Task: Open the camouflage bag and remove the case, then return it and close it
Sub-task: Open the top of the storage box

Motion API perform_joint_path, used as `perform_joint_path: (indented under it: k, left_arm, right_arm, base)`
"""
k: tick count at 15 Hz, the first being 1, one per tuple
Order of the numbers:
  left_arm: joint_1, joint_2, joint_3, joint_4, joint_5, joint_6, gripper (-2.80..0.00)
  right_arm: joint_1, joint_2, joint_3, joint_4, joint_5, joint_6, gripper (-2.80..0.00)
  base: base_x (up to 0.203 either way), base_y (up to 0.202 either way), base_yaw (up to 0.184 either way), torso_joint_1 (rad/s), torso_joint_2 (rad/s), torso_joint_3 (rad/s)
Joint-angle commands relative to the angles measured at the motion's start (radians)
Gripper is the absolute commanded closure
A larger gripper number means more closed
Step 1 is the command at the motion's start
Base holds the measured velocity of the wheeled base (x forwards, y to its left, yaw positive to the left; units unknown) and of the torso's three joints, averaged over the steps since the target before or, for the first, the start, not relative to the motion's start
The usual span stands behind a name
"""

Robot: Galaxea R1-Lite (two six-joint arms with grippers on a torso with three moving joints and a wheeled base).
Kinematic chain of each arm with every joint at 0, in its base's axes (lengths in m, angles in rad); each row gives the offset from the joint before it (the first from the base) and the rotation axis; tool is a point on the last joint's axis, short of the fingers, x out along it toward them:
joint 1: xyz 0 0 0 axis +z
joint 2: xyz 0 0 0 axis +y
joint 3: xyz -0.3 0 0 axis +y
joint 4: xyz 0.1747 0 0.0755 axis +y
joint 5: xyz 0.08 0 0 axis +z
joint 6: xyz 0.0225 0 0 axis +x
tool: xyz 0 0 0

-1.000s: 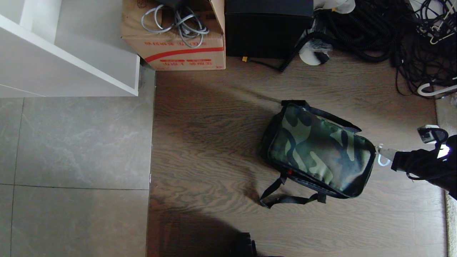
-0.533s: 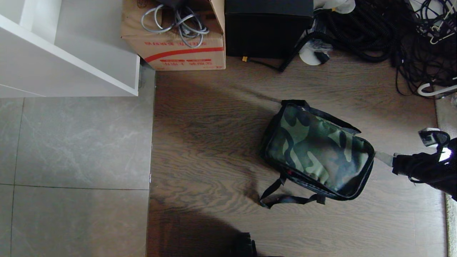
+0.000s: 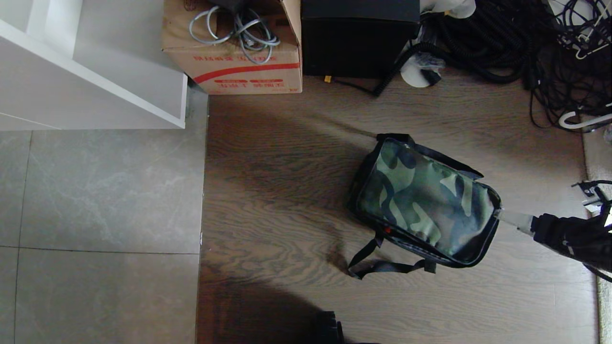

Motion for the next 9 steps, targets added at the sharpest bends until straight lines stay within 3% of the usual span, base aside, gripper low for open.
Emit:
perform_joint_path:
  k: [1,4,9]
  left_arm:
    - [0.000,0.002,0.000,0.000,0.000,-0.001,0.00]
    - [0.000,0.002,0.000,0.000,0.000,-0.001,0.00]
    - [0.000,0.002,0.000,0.000,0.000,-0.001,0.00]
  right_arm:
    - [0.034,-0.035,0.007,0.063,0.023,0.027,-2.80]
    - [0.092,-0.054,0.004,0.058,0.027,0.094,-2.80]
    - [0.123,0.004,0.016,0.069,0.019,0.089,-2.80]
  base:
    - [0.000,0.000,0.000,0.000,0.00,0.000]
    - [0.000,0.000,0.000,0.000,0.00,0.000]
    - [0.000,0.000,0.000,0.000,0.00,0.000]
